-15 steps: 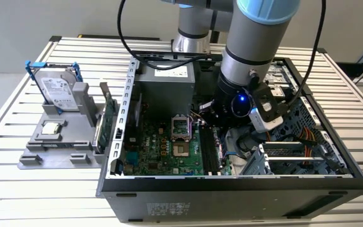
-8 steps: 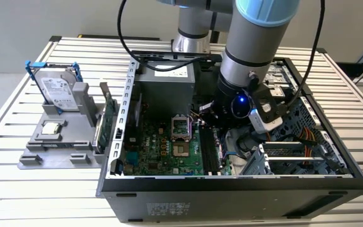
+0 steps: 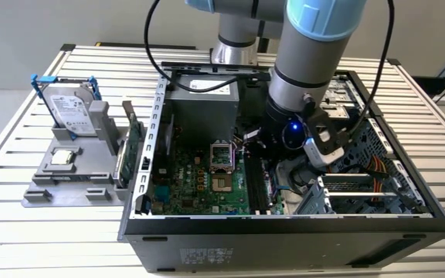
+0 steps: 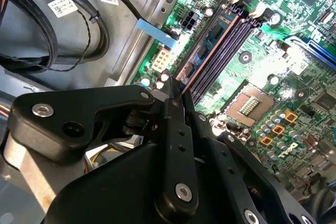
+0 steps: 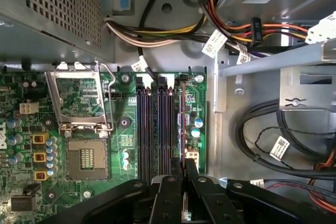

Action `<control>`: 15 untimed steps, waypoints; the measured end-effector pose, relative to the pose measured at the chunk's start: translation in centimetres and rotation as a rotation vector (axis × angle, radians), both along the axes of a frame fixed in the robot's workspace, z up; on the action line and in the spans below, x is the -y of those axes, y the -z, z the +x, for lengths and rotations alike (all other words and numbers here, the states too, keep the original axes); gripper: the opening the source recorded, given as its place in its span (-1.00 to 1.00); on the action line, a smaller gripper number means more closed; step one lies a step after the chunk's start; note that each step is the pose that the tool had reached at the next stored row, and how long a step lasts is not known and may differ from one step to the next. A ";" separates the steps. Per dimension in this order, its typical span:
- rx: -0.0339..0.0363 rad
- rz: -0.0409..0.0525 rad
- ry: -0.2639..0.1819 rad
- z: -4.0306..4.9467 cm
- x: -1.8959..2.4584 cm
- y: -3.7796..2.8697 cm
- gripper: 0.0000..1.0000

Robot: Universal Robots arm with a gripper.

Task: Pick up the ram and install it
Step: 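Insert the ram into the slot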

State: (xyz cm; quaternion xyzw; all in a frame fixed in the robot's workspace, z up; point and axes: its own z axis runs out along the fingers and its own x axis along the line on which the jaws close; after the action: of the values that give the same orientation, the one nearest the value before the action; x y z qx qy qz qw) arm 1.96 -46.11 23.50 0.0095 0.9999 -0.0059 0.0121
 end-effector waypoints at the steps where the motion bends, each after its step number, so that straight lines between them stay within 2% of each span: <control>1: 0.0000 0.0001 -0.002 0.00 0.00 0.09 -1.00; 15: 0.0000 0.0000 -0.023 -0.02 0.36 0.82 -1.00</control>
State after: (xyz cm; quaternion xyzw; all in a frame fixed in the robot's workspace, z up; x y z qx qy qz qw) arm 1.93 -46.48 22.68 -0.0019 0.9999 -0.0057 0.0122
